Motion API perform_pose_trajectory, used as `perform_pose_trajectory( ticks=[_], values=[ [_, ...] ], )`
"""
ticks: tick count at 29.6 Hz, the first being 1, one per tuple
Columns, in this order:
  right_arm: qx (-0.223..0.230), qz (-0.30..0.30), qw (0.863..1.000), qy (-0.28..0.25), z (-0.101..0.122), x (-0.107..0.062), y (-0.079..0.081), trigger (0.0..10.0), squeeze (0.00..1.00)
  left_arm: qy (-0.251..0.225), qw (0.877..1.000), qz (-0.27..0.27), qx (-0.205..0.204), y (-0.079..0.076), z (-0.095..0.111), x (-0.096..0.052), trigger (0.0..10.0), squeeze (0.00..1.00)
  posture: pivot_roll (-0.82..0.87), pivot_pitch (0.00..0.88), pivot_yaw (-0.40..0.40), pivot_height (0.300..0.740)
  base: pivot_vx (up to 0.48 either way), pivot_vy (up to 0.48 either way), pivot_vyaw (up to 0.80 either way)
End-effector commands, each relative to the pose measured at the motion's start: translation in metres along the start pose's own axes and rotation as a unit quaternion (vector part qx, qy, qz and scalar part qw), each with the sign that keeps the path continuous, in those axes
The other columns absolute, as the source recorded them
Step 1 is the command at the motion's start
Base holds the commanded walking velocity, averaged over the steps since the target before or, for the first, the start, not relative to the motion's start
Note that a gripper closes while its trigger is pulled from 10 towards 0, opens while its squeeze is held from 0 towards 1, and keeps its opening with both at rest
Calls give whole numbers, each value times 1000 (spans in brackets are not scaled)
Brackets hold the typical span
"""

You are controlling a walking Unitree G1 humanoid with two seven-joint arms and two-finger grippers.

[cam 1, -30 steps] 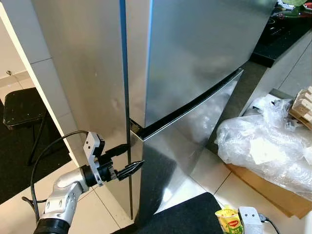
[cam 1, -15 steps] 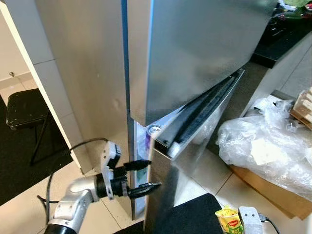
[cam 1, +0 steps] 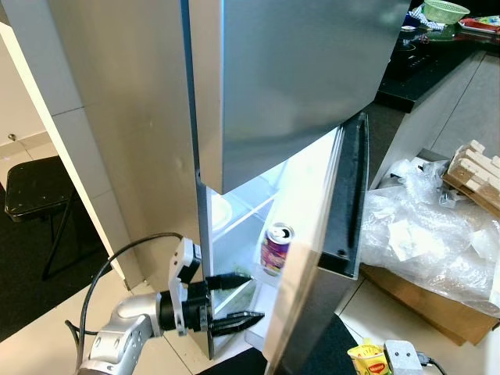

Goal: Restocking fridge

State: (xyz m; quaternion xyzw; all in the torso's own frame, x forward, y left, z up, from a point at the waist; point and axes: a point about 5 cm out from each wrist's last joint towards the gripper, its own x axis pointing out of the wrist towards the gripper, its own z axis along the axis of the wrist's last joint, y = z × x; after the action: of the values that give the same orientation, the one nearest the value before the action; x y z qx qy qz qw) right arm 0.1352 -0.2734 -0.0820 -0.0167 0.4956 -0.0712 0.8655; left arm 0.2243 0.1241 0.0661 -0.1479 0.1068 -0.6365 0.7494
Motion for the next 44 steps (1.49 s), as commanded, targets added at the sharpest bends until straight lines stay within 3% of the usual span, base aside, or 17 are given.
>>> perform_pose_trajectory(
  ticks=[1, 6, 10, 15, 16, 17, 20, 21, 23, 24, 25, 26, 27, 30, 32, 38, 44],
  values=[
    [-5, -8, 1000, 12, -5, -1, -2, 10000, 0, 39, 998, 29, -31, 2, -22, -11, 10000, 0, -68, 0, -27, 740, 0, 0, 0],
    [-5, -9, 1000, 15, -8, -2, -3, 10000, 0, 62, 992, 75, -78, 4, -49, -23, 10000, 0, -69, 0, -27, 740, 0, 0, 0],
    [-8, -17, 1000, 24, -10, -2, -4, 10000, 0, 101, 972, 134, -167, -7, -96, -43, 10000, 0, -66, 0, -29, 740, 0, 0, 0],
    [-12, -27, 999, 31, -13, -2, -5, 10000, 0, 128, 951, 203, -194, -7, -117, -51, 10000, 0, -66, 0, -29, 740, 0, 0, 0],
    [-10, -32, 999, 37, -15, -3, -5, 10000, 0, 152, 932, 258, -203, -7, -132, -57, 10000, 0, -66, 0, -29, 740, 0, 0, 0],
    [-10, -32, 999, 37, -15, -3, -5, 10000, 0, 152, 932, 258, -203, -7, -132, -57, 10000, 0, -66, 0, -29, 740, 0, 0, 0],
    [-9, -35, 998, 49, -19, -3, -4, 10000, 0, 172, 896, 335, -233, -12, -151, -67, 10000, 0, -62, 0, -26, 740, 0, 0, 0],
    [-9, -35, 998, 49, -19, -3, -4, 10000, 0, 172, 896, 335, -233, -12, -151, -67, 10000, 0, -62, 0, -26, 740, 0, 0, 0],
    [-9, -35, 998, 55, -22, -3, -3, 10000, 0, 184, 873, 376, -250, -20, -164, -73, 10000, 0, -62, 0, -26, 740, 0, 0, -794],
    [-9, -35, 998, 55, -22, -3, -3, 10000, 0, 184, 873, 376, -250, -20, -164, -73, 10000, 0, -62, 0, -26, 740, 0, 0, -788],
    [-10, -35, 998, 58, -23, -3, -3, 10000, 0, 199, 839, 433, -263, -28, -178, -80, 10000, 0, -63, 0, -29, 740, 0, 0, -788],
    [-11, -35, 998, 59, -23, -3, -3, 10000, 0, 202, 824, 456, -269, -31, -182, -84, 10000, 0, -63, 0, -29, 740, 0, 0, -788],
    [-11, -35, 998, 59, -23, -3, -3, 10000, 0, 202, 824, 456, -269, -31, -182, -84, 10000, 0, -63, 0, -29, 740, 0, 0, -788],
    [-12, -35, 998, 59, -22, -3, -3, 10000, 0, 211, 792, 499, -283, -39, -192, -89, 10000, 0, -64, 0, -31, 740, 0, 0, -800],
    [-12, -36, 998, 59, -22, -3, -3, 10000, 0, 214, 787, 504, -285, -41, -194, -89, 10000, 0, -64, 0, -31, 740, 0, 0, -800],
    [-11, -34, 998, 60, -21, -3, -3, 10000, 0, 237, 747, 544, -298, -56, -208, -94, 10000, 0, -62, 0, -32, 740, 0, 0, -790],
    [-11, -31, 998, 59, -21, -3, -1, 10000, 0, 247, 741, 557, -283, -55, -207, -96, 10000, 0, -58, 0, -33, 740, 0, 0, -794]
  ],
)
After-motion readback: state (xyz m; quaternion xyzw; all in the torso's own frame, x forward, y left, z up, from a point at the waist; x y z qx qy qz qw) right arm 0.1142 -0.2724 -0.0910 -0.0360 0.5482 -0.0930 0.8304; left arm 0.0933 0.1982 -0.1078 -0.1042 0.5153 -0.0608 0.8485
